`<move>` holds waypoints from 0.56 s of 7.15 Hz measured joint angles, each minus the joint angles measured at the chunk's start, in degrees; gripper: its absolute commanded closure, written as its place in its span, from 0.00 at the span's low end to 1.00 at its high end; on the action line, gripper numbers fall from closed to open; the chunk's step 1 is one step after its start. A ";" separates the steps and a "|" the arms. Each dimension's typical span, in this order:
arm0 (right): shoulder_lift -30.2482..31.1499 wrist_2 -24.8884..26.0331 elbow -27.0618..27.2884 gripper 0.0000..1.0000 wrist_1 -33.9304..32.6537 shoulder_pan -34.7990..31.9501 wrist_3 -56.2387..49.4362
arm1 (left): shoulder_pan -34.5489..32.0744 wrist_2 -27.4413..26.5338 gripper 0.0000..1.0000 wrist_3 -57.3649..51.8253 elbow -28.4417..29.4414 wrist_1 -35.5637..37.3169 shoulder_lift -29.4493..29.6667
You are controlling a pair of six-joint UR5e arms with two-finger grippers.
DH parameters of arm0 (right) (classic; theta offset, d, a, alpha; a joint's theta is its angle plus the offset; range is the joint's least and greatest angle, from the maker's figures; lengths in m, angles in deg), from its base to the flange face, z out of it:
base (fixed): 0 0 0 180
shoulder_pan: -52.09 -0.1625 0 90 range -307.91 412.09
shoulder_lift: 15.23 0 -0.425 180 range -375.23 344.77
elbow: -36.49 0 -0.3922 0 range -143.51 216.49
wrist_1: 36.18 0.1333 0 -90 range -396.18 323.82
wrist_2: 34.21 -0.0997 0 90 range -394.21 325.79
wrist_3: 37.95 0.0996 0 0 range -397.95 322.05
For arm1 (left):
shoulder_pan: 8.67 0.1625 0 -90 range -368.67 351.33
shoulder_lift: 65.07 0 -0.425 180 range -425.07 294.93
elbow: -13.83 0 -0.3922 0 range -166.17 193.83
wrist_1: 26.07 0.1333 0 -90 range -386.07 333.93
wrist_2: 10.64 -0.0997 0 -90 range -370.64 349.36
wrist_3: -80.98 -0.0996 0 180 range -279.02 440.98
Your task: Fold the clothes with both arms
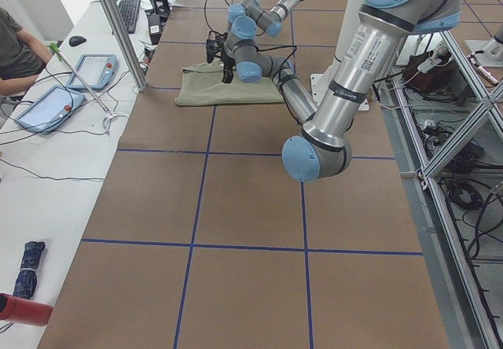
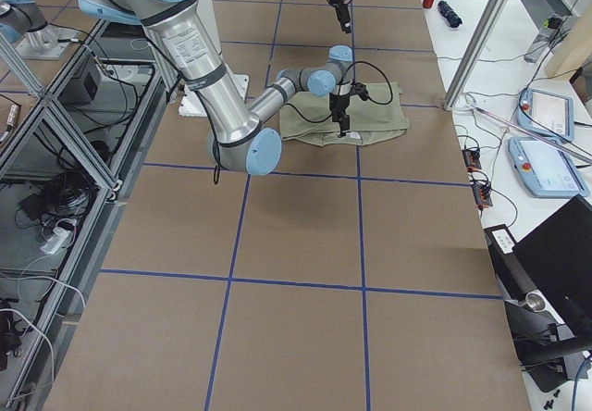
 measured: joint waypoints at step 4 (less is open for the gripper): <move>0.14 -0.06 -1.04 0.00 0.02 -0.18 -0.34 | 0.00 0.08 0.00 -0.11 0.39 -1.25 0.01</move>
